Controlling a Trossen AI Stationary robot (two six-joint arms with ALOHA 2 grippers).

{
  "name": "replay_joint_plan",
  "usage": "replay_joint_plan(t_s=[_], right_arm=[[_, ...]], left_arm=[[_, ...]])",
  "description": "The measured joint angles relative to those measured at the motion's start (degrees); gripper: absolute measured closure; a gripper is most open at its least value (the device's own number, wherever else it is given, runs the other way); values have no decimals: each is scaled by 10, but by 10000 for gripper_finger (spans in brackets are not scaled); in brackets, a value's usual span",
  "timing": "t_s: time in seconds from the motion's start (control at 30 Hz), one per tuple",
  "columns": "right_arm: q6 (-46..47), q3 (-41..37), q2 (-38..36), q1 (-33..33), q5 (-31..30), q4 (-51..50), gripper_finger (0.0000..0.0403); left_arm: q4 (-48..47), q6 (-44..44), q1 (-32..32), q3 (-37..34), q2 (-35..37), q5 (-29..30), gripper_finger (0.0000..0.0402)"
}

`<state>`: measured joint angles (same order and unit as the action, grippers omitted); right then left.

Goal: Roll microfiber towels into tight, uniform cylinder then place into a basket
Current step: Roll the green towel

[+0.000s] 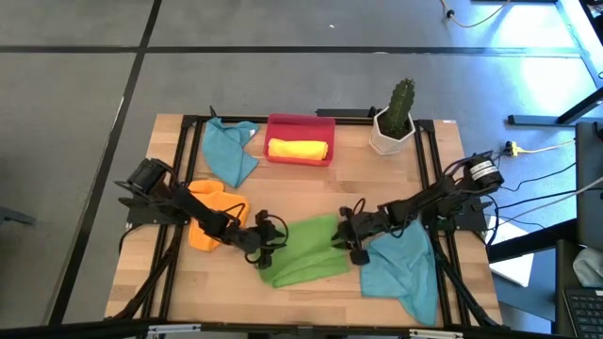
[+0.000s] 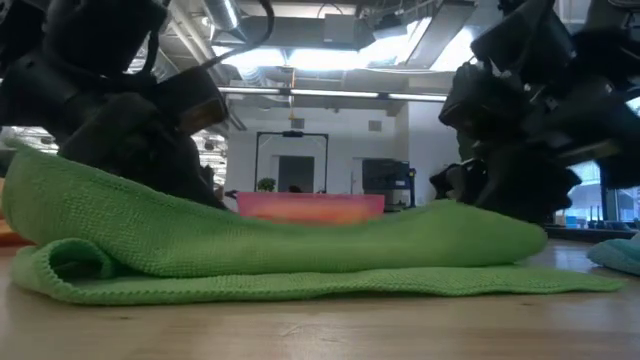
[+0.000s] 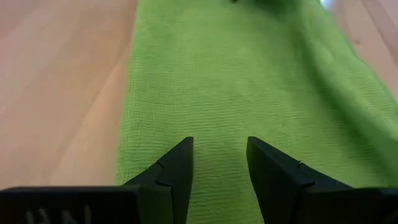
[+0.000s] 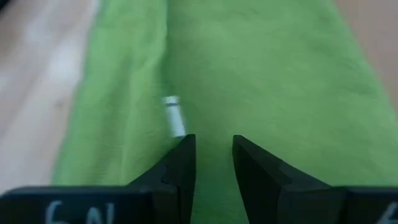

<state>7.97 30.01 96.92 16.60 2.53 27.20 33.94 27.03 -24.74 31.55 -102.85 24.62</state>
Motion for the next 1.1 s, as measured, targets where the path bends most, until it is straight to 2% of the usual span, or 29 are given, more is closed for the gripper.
replay_joint_plan(t_s=[0.33, 0.53, 0.77, 0.87, 0.97, 1.1], right_arm=[[7, 9, 0, 49, 63, 0, 295], [5, 9, 0, 69, 57, 5, 295], [-18, 9, 0, 69, 56, 58, 295], [-29, 9, 0, 69, 38, 101, 295], [-42, 9, 0, 69, -5, 134, 295], [-50, 9, 0, 64, -48, 141, 295]], left_arm=[[-20, 29, 8, 0, 0, 16, 263], [-20, 29, 9, 0, 0, 47, 264], [-19, 25, 6, 1, 11, 44, 264], [-18, 24, 1, 8, 36, 28, 264], [-17, 17, -17, 20, 68, 7, 264], [-21, -4, -65, 55, 76, 18, 264]])
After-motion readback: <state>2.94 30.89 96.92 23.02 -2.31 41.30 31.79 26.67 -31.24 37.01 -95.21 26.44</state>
